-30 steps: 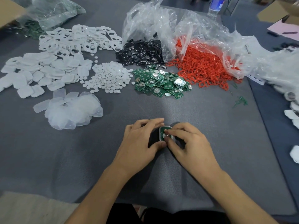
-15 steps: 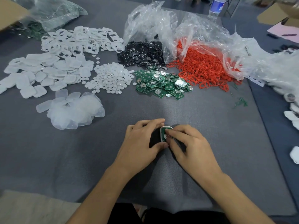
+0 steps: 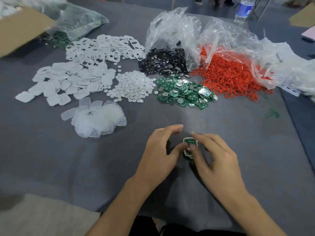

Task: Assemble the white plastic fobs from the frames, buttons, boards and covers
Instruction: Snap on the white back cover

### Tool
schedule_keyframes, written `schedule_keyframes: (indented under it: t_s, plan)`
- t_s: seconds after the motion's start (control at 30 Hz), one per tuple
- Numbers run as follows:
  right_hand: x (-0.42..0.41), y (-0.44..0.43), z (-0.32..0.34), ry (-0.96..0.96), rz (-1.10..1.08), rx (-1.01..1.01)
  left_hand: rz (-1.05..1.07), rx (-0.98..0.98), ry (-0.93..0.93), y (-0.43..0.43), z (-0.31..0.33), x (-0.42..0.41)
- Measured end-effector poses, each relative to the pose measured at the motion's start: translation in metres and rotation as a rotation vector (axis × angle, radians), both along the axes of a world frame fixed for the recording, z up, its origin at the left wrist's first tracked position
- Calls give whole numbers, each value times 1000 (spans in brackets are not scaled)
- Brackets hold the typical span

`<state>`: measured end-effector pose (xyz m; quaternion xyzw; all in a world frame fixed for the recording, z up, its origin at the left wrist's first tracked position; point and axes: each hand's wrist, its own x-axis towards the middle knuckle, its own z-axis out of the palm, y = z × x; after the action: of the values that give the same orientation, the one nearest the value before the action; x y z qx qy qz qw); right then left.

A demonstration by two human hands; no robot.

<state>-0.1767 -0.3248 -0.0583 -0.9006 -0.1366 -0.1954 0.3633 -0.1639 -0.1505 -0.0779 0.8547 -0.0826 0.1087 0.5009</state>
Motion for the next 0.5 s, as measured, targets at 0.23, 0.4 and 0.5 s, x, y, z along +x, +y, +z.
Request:
schedule_keyframes:
  t_s: [0.23,0.4,0.5]
  plan:
    - [21,79,18,46,162,123,299,-203,-75,36,21,-6]
    - [43,159,36,210,270,150,502,-218,-30,93,38,3]
    - [62,212,48,267,359,62,643,-158,-33,133,48,14]
